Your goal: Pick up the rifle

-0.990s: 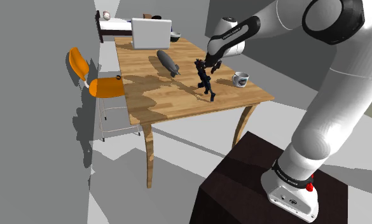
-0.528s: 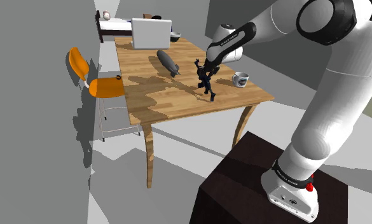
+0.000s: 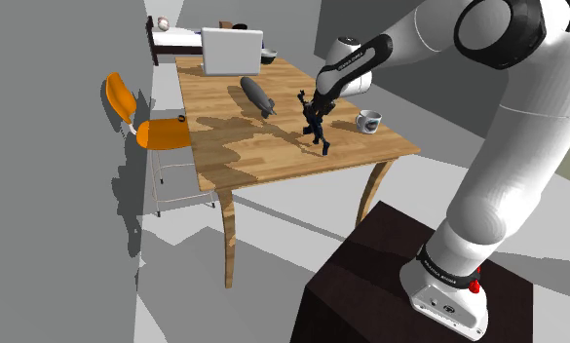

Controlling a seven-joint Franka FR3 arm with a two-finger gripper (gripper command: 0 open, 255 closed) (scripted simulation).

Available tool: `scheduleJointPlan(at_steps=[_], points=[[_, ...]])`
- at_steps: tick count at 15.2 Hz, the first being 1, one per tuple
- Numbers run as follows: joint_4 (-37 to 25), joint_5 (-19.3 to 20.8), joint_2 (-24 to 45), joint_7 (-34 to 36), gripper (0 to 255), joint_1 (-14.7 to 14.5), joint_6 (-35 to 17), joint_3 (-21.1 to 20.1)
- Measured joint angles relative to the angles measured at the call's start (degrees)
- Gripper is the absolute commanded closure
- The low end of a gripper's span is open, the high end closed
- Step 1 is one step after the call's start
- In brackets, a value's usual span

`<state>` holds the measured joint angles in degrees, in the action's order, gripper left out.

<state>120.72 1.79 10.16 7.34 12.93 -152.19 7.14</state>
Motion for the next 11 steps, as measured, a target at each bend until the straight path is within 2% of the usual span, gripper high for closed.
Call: scheduleJointPlan(at_steps=[11], points=[[-2.83,0.37,-3.35,0.05,255,-0.13,6.26,0.06]])
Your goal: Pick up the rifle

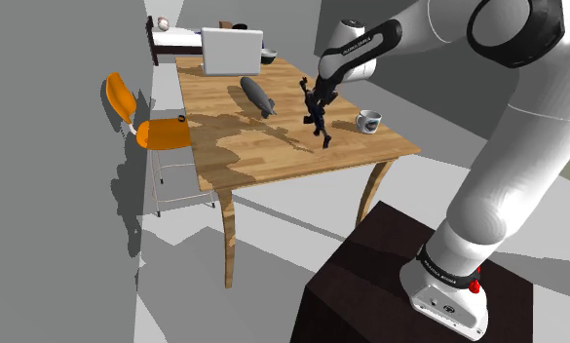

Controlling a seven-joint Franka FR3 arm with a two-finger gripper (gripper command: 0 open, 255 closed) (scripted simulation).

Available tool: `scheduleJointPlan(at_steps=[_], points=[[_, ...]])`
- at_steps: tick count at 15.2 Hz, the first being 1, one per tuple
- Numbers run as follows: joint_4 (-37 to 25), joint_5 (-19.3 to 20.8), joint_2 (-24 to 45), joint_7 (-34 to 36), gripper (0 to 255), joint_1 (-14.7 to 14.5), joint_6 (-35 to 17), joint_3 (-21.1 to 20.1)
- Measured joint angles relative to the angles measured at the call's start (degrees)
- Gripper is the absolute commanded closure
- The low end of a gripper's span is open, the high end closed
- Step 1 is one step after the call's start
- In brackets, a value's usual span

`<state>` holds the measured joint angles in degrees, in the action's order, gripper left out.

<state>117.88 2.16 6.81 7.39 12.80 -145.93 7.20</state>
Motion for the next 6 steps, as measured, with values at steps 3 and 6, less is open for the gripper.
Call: scheduleJointPlan(at_steps=[3,6], points=[[-0.88,0.14,-1.31,0.01,255,-0.04,2.18,0.02],[-2.11,0.19,-2.11,-0.03,255,-0.05,4.2,0.03]])
